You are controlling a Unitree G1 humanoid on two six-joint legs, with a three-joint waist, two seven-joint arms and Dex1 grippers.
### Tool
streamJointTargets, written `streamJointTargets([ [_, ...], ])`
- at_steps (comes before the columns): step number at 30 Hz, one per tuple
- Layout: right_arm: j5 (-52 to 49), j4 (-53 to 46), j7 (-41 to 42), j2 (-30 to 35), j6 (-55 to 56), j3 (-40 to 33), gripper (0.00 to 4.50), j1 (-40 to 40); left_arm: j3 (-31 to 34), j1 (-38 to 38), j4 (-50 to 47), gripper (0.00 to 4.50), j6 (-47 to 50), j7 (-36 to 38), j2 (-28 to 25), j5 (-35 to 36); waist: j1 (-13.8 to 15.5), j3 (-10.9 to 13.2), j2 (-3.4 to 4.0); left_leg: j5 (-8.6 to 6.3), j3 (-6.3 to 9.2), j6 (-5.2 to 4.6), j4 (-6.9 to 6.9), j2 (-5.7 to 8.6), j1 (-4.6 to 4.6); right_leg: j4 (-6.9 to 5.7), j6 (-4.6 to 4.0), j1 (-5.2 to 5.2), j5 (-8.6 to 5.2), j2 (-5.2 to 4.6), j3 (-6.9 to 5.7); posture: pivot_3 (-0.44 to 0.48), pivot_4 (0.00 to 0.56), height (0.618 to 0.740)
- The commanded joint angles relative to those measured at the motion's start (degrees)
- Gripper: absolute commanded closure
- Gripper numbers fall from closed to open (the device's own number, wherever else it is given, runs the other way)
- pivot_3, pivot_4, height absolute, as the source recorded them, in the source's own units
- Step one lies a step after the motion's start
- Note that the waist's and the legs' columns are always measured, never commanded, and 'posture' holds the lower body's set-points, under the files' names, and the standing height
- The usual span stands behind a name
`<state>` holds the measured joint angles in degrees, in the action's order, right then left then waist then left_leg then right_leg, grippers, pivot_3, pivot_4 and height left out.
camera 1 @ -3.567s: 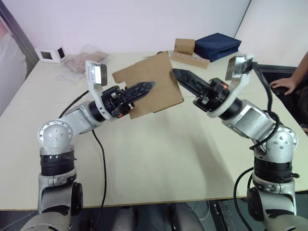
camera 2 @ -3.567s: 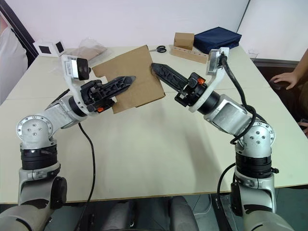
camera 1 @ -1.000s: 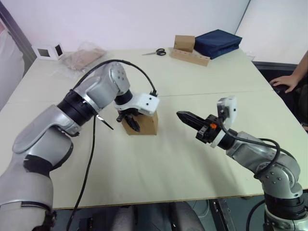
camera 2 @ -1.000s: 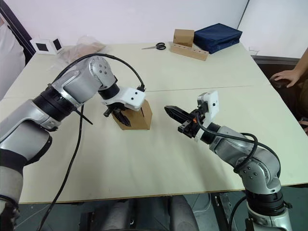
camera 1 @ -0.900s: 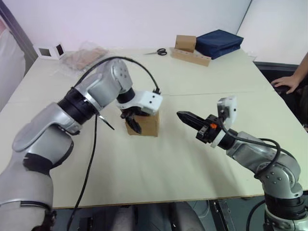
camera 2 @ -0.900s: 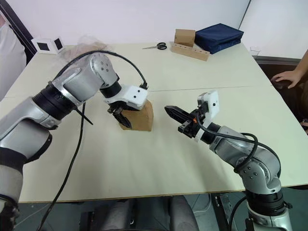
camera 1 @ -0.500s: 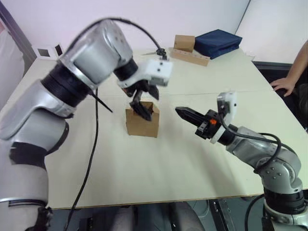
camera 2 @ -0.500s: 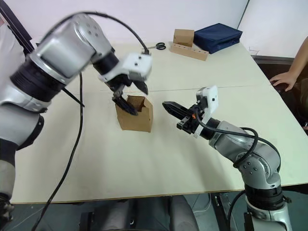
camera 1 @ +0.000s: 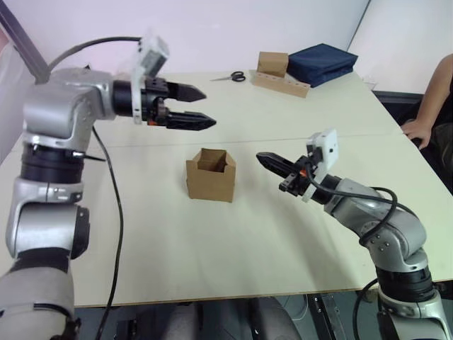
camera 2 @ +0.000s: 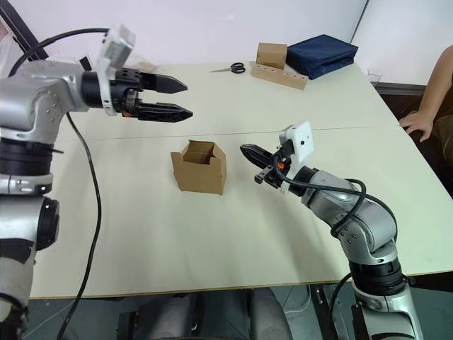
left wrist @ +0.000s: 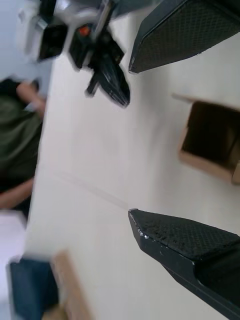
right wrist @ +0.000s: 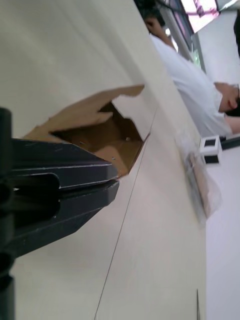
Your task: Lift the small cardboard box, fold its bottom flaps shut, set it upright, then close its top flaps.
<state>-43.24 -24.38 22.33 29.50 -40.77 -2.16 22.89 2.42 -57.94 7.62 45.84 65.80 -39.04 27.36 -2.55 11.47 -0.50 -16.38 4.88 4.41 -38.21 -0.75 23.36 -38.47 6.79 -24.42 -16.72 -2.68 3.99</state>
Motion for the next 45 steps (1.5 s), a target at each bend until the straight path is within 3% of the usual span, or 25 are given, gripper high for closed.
streamJointTargets([
  [1,2.6,0.1,-1.4,-1.5,0.7,0.2,4.50,0.8,5.9,8.1,-8.5,0.04,-0.6,-8.0,1.8,1.9,0.0,0.0,-0.02,0.02,0.02,0.03,0.01,0.00,0.00,0.01,-0.01,0.00,0.00,0.01,-0.02,0.000,0.150,0.740],
  [9,10.7,2.2,0.0,-1.6,1.1,5.9,4.50,0.1,10.6,25.0,-12.4,0.04,-6.8,-21.3,7.4,-0.9,0.1,-0.1,-0.03,0.03,-0.03,0.05,0.00,0.01,-0.05,-0.10,-0.02,-0.01,0.01,0.00,0.03,0.000,0.150,0.740],
  [12,12.5,3.4,0.4,-2.1,1.8,6.1,4.50,0.1,11.8,27.3,-10.7,0.68,-8.3,-24.3,8.8,-1.0,0.2,-0.1,-0.04,0.03,-0.02,0.05,-0.01,0.01,-0.06,-0.15,-0.02,-0.01,0.01,0.01,0.02,0.000,0.150,0.740],
  [14,13.5,4.1,0.7,-2.5,2.0,6.2,4.50,0.2,11.8,29.2,-10.3,1.65,-9.5,-25.1,9.5,-0.9,0.2,-0.1,-0.05,0.02,-0.01,0.03,-0.02,0.01,-0.06,-0.18,-0.03,-0.02,0.02,0.00,0.01,0.000,0.150,0.740],
  [19,16.0,6.6,0.9,-4.0,2.1,6.6,4.50,1.0,9.2,32.4,-7.6,3.25,-14.2,-25.3,10.8,-2.7,0.1,-0.1,-0.05,0.02,-0.03,0.04,-0.01,0.02,-0.07,-0.18,-0.03,-0.02,0.02,0.00,0.02,0.000,0.150,0.740],
  [20,16.4,7.0,1.0,-4.2,2.1,6.7,4.50,1.1,8.9,32.4,-7.0,3.80,-14.5,-25.3,11.3,-2.5,0.1,-0.1,-0.05,0.02,-0.03,0.04,-0.01,0.02,-0.08,-0.19,-0.03,-0.02,0.02,0.00,0.02,0.000,0.150,0.740],
  [23,18.1,8.9,1.6,-4.8,2.1,7.9,4.50,1.3,6.4,32.8,-5.5,4.48,-16.5,-24.7,12.3,-4.2,0.2,-0.1,-0.06,0.02,-0.02,0.04,-0.02,0.03,-0.07,-0.20,-0.03,-0.02,0.02,-0.01,0.01,0.000,0.150,0.740],
  [30,21.3,12.6,2.9,-7.4,2.2,10.5,4.50,1.6,0.3,33.2,-3.1,4.48,-20.3,-26.5,13.7,-9.7,0.0,-0.1,-0.06,0.03,-0.02,0.05,-0.01,0.03,-0.08,-0.21,-0.03,-0.02,0.02,0.00,0.02,0.000,0.150,0.740],
  [45,15.8,4.6,8.9,-8.1,-9.1,10.7,4.50,1.3,-2.9,37.6,-13.5,4.48,-10.8,-21.1,10.1,-6.2,0.0,-0.1,-0.05,0.03,0.00,0.05,-0.01,0.03,-0.09,-0.26,-0.03,-0.02,0.02,0.00,0.02,0.000,0.150,0.740],
])
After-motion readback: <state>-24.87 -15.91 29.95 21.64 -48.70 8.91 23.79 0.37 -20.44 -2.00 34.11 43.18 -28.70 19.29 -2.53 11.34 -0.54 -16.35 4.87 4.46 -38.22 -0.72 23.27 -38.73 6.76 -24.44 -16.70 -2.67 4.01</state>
